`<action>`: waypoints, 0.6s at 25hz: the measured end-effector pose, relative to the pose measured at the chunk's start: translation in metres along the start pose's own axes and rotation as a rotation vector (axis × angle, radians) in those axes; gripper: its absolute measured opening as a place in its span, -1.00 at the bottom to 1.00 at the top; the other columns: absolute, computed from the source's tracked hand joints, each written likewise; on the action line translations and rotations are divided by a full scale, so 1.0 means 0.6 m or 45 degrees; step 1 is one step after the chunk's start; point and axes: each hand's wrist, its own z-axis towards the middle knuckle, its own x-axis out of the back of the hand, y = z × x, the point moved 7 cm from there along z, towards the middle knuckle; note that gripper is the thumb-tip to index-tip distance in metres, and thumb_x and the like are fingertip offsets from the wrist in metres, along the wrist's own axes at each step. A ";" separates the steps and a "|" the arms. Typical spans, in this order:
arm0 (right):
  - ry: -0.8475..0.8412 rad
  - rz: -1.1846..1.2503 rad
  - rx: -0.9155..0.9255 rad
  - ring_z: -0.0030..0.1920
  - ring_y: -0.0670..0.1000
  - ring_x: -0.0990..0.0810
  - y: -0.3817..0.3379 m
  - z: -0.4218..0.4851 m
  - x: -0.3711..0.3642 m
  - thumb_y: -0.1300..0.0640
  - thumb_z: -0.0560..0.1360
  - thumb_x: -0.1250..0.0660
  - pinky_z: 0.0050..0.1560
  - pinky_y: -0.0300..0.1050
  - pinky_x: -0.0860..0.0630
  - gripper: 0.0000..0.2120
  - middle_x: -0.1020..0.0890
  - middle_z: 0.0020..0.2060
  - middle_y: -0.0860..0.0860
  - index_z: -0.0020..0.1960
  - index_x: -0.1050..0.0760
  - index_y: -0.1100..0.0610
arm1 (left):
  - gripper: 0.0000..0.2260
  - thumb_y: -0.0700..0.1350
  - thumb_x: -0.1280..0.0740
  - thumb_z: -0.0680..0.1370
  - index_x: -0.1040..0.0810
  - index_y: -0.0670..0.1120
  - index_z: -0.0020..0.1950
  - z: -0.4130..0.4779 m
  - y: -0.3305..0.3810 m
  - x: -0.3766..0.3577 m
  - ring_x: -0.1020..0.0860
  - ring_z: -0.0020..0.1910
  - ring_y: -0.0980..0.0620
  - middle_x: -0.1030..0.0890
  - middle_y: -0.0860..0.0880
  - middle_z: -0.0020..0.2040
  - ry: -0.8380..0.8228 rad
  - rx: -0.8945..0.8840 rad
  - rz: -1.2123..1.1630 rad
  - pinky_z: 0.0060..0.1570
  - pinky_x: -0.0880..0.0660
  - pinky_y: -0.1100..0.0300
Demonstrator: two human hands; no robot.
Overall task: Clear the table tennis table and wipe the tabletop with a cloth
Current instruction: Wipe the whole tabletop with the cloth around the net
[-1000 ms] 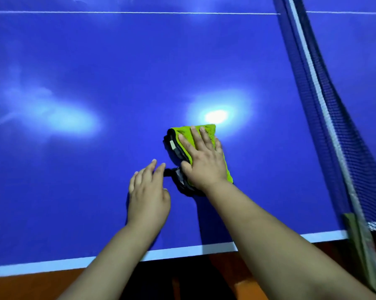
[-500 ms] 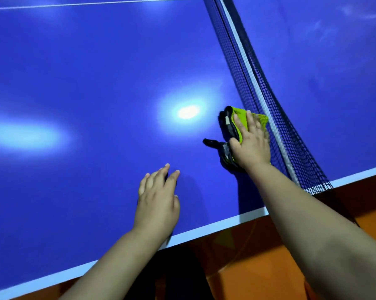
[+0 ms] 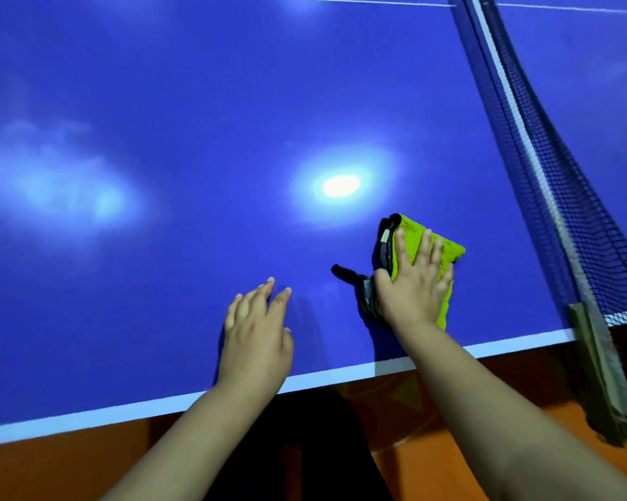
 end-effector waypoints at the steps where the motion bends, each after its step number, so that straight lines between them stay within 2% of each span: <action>1: -0.014 0.001 0.048 0.55 0.10 0.19 -0.049 -0.015 -0.008 -0.09 0.50 -0.18 0.47 0.18 0.19 -0.30 0.11 0.57 0.09 0.56 0.06 -0.13 | -0.52 -0.21 -0.30 0.47 -0.37 -0.09 0.40 -0.011 -0.035 0.015 -0.25 0.42 -0.09 -0.28 -0.09 0.46 0.008 0.037 -0.003 0.44 0.04 0.06; 4: -0.086 -0.030 0.212 0.54 0.09 0.26 -0.205 -0.070 -0.033 -0.10 0.50 -0.13 0.48 0.20 0.24 -0.28 0.19 0.56 0.06 0.56 0.15 -0.16 | -0.52 -0.23 -0.35 0.44 -0.41 -0.13 0.37 -0.051 -0.160 0.068 -0.30 0.39 -0.13 -0.33 -0.12 0.44 0.053 0.180 0.018 0.43 -0.06 -0.02; 9: -0.146 -0.101 0.540 0.53 0.12 0.32 -0.423 -0.180 -0.074 -0.13 0.50 -0.10 0.46 0.23 0.30 -0.27 0.24 0.55 0.08 0.55 0.20 -0.15 | -0.51 -0.20 -0.30 0.49 -0.34 -0.10 0.42 -0.118 -0.321 0.131 -0.22 0.43 -0.12 -0.26 -0.08 0.47 0.119 0.381 0.038 0.43 -0.04 0.00; 12: -0.154 -0.107 0.776 0.53 0.13 0.30 -0.511 -0.255 -0.096 -0.14 0.49 -0.15 0.45 0.25 0.29 -0.26 0.21 0.55 0.10 0.56 0.14 -0.14 | -0.49 -0.26 -0.32 0.45 -0.37 -0.12 0.40 -0.151 -0.374 0.152 -0.28 0.39 -0.18 -0.32 -0.10 0.45 0.167 0.488 0.040 0.39 -0.13 -0.07; 15: -0.157 -0.128 1.035 0.55 0.13 0.23 -0.540 -0.320 -0.122 -0.15 0.44 -0.09 0.46 0.25 0.24 -0.28 0.12 0.56 0.10 0.56 0.04 -0.13 | -0.45 -0.32 -0.32 0.42 -0.35 -0.14 0.41 -0.169 -0.389 0.154 -0.29 0.38 -0.20 -0.32 -0.12 0.44 0.187 0.554 0.056 0.37 -0.15 -0.07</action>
